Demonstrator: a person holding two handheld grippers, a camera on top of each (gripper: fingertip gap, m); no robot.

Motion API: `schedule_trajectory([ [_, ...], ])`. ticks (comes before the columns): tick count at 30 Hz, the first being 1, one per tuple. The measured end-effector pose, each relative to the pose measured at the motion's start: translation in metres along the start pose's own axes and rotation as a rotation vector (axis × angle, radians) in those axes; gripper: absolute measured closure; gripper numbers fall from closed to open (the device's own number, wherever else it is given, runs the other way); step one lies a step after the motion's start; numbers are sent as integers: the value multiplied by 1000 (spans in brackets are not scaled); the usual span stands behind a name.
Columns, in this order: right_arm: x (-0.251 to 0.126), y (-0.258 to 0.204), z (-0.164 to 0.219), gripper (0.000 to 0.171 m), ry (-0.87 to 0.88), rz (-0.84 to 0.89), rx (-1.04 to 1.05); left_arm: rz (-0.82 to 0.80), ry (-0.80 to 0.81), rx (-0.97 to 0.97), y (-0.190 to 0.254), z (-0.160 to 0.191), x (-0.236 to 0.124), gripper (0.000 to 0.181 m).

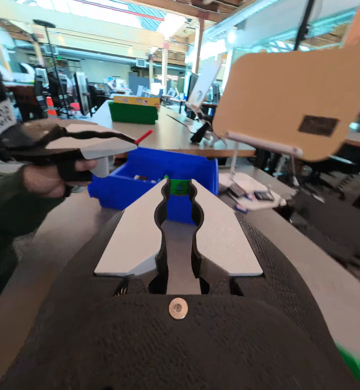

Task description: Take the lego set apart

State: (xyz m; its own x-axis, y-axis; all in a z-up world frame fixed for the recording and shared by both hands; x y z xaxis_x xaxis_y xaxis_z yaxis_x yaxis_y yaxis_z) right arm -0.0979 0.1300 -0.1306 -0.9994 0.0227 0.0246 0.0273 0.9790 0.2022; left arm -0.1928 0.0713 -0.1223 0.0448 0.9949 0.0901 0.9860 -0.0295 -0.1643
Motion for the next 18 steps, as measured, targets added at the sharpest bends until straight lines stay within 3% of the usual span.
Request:
schedule_trajectory([
  [4,125,0,-5,156,-119,-74,-201,-249,-302,-29,-99,20,-20,179],
  [6,176,-2,20,139,-267,-134,-197,-277,-453,-57,-127,45,-19,179],
  [9,213,-2,54,120,-430,-182,-107,-291,-565,-71,-146,73,-15,152],
  [14,198,11,48,107,-404,-133,-80,-269,-607,-82,-138,85,-10,123],
  [16,162,16,27,106,-361,-121,-99,-190,-530,-69,-111,66,-7,121],
  [18,105,23,3,108,-300,-94,-141,10,-442,-63,-54,45,-6,122],
])
Point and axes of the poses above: each gripper's, where its closed fingertips meet, x out along the fingers, z out of its underside, y = z × x across the jaws, the point moved 1 cm from there along -x, back along the fingers, and after that the axes turned 7 degrees about -x, right-handed, at the moved point
